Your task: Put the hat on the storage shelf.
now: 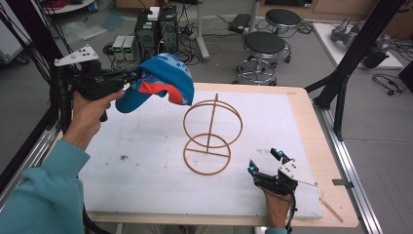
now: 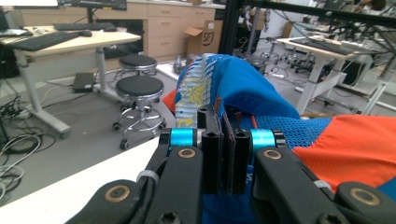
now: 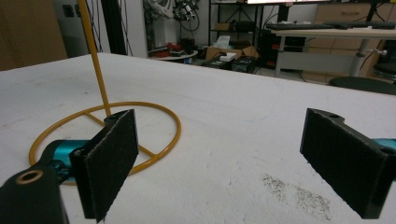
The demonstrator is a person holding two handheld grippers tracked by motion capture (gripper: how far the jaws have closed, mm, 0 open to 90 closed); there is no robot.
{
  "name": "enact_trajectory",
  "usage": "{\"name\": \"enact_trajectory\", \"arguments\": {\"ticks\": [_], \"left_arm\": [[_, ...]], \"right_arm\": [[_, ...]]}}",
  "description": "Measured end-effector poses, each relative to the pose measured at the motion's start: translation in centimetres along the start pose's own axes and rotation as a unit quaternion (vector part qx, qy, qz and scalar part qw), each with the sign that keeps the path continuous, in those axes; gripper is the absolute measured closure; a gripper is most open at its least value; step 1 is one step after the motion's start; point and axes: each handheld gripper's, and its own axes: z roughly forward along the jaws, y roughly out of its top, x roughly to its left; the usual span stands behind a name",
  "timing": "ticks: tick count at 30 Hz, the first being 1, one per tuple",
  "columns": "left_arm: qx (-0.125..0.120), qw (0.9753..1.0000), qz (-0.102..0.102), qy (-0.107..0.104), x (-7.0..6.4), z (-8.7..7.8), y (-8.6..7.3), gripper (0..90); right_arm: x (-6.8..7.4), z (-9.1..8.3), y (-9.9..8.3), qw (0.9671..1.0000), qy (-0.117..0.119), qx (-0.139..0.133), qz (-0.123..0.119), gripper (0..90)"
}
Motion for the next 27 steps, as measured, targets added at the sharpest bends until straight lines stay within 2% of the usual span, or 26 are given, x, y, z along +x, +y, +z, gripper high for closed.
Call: {"name": "enact_trajectory", "arguments": {"ticks": [15, 21, 27], "left_arm": [[-0.021, 0.9988, 0.0, -0.044, -3.7, 3.1, 1.8, 87.1], [-0.025, 0.9975, -0.002, -0.066, -5.3, 4.3, 2.1, 87.1], [-0.026, 0.9961, 0.006, -0.084, -6.7, 5.3, 2.5, 87.1]], "right_arm": [[0.0, 0.0, 0.0, 1.0, 0.0, 0.001, 0.001, 10.5], [0.0, 0.0, 0.0, 1.0, 0.001, 0.002, 0.001, 10.5], [0.0, 0.0, 0.0, 1.0, 0.0, 0.0, -0.001, 10.5]]}}
